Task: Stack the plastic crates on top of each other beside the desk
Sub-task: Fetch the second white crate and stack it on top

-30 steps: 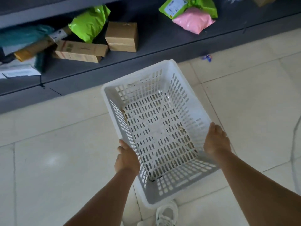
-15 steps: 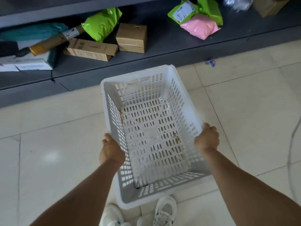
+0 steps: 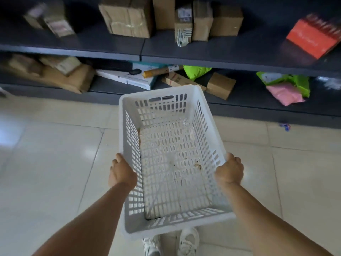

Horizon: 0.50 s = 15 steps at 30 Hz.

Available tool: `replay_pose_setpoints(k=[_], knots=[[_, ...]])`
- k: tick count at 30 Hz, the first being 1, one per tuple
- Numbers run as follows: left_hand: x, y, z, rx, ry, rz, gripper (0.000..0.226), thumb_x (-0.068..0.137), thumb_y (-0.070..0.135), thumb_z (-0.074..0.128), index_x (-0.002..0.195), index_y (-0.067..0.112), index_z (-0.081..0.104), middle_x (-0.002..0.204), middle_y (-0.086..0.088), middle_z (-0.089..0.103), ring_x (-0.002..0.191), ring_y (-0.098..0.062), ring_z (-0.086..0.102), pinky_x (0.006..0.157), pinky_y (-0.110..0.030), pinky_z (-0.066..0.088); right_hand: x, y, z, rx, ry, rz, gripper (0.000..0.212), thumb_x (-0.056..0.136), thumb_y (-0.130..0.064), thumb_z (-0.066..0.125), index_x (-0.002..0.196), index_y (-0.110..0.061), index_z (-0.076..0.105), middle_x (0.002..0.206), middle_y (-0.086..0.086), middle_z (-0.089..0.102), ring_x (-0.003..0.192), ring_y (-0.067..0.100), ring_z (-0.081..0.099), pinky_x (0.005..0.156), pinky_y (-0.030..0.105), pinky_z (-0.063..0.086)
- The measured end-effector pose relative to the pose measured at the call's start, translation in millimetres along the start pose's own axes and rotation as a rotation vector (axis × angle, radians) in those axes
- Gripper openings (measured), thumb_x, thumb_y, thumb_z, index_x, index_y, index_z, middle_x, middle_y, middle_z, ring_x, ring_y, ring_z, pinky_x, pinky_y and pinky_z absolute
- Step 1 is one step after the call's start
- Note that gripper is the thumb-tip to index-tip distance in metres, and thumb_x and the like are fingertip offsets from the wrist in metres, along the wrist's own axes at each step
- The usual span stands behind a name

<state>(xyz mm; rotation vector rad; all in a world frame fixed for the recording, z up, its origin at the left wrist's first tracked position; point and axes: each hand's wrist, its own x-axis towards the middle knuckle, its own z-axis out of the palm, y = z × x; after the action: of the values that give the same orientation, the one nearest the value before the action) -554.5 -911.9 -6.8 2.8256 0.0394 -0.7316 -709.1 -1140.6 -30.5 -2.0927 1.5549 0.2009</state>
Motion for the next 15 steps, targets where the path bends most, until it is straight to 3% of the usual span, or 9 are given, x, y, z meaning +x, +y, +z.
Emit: replay_pose_setpoints(k=[8, 12, 15], knots=[[-8.6, -93.0, -123.2, -0.094, 0.193, -0.190, 0.073, 0.081, -0.003, 0.050, 0.148, 0.005, 0.020, 0.141, -0.019, 0.040, 0.127, -0.036, 0.044, 0.105, -0.043, 0.039, -72.1, -147.2, -15.7, -0.005, -0.051, -0.257, 0.036, 0.090, -0.005, 0.054, 0.126, -0.001, 0.050, 0.128, 0.019, 0.049, 0.118, 0.036, 0.047, 0.096, 0.039, 0.044], [-18.6, -145.9, -175.0, -0.162, 0.270, -0.299, 0.058, 0.079, -0.004, 0.051, 0.134, 0.005, 0.034, 0.130, -0.019, 0.048, 0.118, -0.037, 0.049, 0.099, -0.046, 0.045, -119.6, -219.9, -18.7, -0.011, -0.075, -0.405, 0.038, 0.091, -0.002, 0.052, 0.128, -0.004, 0.050, 0.131, 0.017, 0.048, 0.119, 0.034, 0.048, 0.097, 0.040, 0.045], [-29.6, -188.2, -212.4, -0.209, 0.312, -0.375, 0.059, 0.080, -0.005, 0.053, 0.135, 0.005, 0.035, 0.128, -0.018, 0.049, 0.116, -0.036, 0.051, 0.098, -0.046, 0.046, -158.6, -272.3, -17.5, -0.046, -0.111, -0.515, 0.037, 0.090, -0.004, 0.054, 0.127, -0.004, 0.050, 0.132, 0.016, 0.047, 0.121, 0.033, 0.046, 0.097, 0.039, 0.044]])
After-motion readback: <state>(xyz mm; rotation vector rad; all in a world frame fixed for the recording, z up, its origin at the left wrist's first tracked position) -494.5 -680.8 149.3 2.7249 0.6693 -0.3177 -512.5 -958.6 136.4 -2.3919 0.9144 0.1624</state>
